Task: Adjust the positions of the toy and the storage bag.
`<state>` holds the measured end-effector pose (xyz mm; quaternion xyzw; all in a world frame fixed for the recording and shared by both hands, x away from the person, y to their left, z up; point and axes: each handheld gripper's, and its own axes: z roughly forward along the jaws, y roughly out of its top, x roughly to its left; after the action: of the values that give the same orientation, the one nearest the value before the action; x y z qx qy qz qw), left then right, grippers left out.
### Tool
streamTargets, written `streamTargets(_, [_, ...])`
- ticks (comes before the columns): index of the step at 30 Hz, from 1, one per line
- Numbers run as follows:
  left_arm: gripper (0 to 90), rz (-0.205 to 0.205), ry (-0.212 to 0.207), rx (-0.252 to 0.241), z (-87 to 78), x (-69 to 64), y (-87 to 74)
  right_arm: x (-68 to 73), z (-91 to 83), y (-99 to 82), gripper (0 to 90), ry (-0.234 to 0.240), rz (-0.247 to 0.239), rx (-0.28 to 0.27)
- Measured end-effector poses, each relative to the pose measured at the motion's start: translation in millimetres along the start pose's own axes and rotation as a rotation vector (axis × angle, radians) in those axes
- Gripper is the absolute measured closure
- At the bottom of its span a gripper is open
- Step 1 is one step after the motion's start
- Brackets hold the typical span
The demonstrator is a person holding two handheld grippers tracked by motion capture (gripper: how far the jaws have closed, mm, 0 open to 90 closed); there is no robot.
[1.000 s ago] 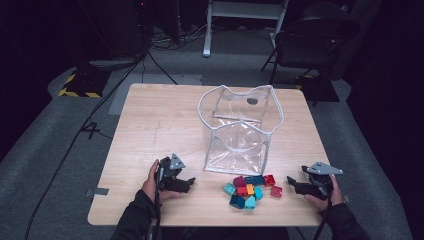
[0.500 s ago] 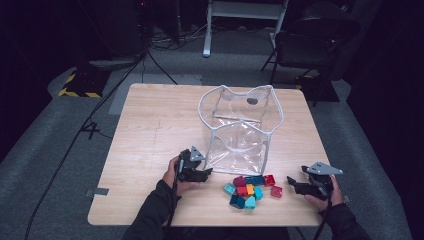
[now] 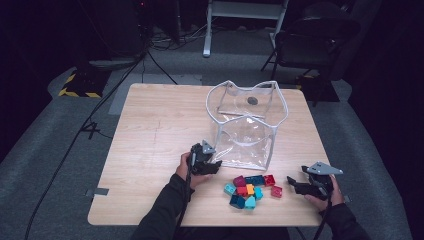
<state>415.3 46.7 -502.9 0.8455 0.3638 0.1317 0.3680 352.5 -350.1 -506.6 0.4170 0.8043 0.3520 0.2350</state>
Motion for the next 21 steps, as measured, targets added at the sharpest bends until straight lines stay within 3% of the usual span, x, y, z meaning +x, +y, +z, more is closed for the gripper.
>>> streamTargets(9, [39.6, -0.011, -0.003, 0.003, 16.3, -3.8, 15.6, 0.2, 0.0, 0.0, 23.8, -0.001, -0.001, -0.001])
streamTargets(12, [27.4, -0.011, 0.005, 0.017, 16.0, -4.7, 15.4, 0.3, -0.1, 0.0, 23.8, -0.002, -0.003, -0.002])
streamTargets(16, [18.7, -0.014, -0.008, 0.012, 5.2, -2.8, 11.3, 0.3, -0.2, -0.2, 23.8, -0.003, -0.005, -0.002])
streamTargets(18, [18.1, 0.018, -0.006, -0.008, -11.4, 1.7, 2.7, 0.1, -0.2, -0.1, 23.8, -0.001, -0.003, -0.001])
streamTargets(21, [16.3, 0.046, -0.010, 0.014, -24.3, 4.5, -9.4, 0.1, -0.2, -0.1, 23.8, -0.001, -0.003, -0.001])
